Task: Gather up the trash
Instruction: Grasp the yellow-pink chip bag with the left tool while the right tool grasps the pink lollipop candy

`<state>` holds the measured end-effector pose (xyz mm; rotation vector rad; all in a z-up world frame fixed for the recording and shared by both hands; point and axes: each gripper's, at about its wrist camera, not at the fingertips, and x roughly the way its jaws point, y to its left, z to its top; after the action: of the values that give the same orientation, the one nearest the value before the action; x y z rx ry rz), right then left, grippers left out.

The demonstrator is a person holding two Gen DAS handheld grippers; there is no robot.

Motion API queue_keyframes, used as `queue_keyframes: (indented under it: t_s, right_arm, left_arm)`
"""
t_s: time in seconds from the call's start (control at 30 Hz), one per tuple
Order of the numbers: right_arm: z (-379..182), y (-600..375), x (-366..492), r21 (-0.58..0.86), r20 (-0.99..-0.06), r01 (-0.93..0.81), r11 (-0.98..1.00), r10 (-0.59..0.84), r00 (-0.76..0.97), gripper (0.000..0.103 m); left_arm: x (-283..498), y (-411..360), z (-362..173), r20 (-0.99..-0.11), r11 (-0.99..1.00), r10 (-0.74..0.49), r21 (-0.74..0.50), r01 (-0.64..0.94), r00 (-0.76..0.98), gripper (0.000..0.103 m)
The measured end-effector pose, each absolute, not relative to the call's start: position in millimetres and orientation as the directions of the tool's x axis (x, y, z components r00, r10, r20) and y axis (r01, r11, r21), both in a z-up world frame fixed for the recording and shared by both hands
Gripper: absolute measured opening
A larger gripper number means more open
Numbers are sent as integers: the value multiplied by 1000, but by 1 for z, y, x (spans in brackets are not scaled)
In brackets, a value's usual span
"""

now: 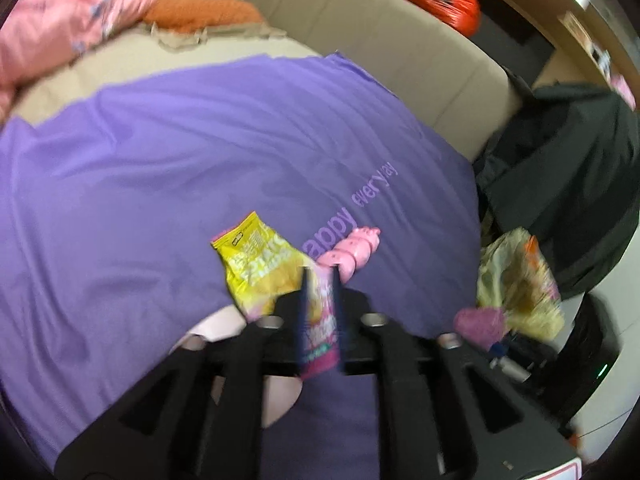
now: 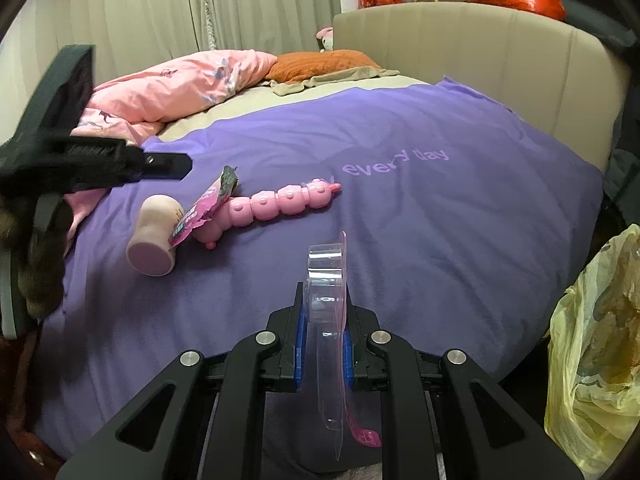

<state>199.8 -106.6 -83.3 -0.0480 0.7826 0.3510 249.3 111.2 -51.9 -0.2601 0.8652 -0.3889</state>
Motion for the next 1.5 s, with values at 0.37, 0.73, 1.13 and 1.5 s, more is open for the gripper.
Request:
queue_keyframes:
  t_s: [0.37, 0.73, 1.13, 1.5]
  right_arm:
    - [-83, -133, 199, 113, -679, -254, 960, 261, 686, 15]
    - [-85, -130, 196, 127, -670, -303, 945, 307, 676, 15]
    - [-94, -114, 202, 124, -685, -339, 932, 328, 651, 15]
    - [-98, -105, 205, 166, -692, -424, 891, 411, 593, 57]
  left_arm:
    - [223, 74, -76, -683, 876, -471, -435, 207, 558, 32]
    - [229, 110, -82, -759, 967, -240, -239, 83, 605, 17]
    - [249, 124, -83, -701, 915, -357, -396, 79, 617, 60]
    - [276, 99, -89, -790, 969, -223, -245, 40, 571, 56]
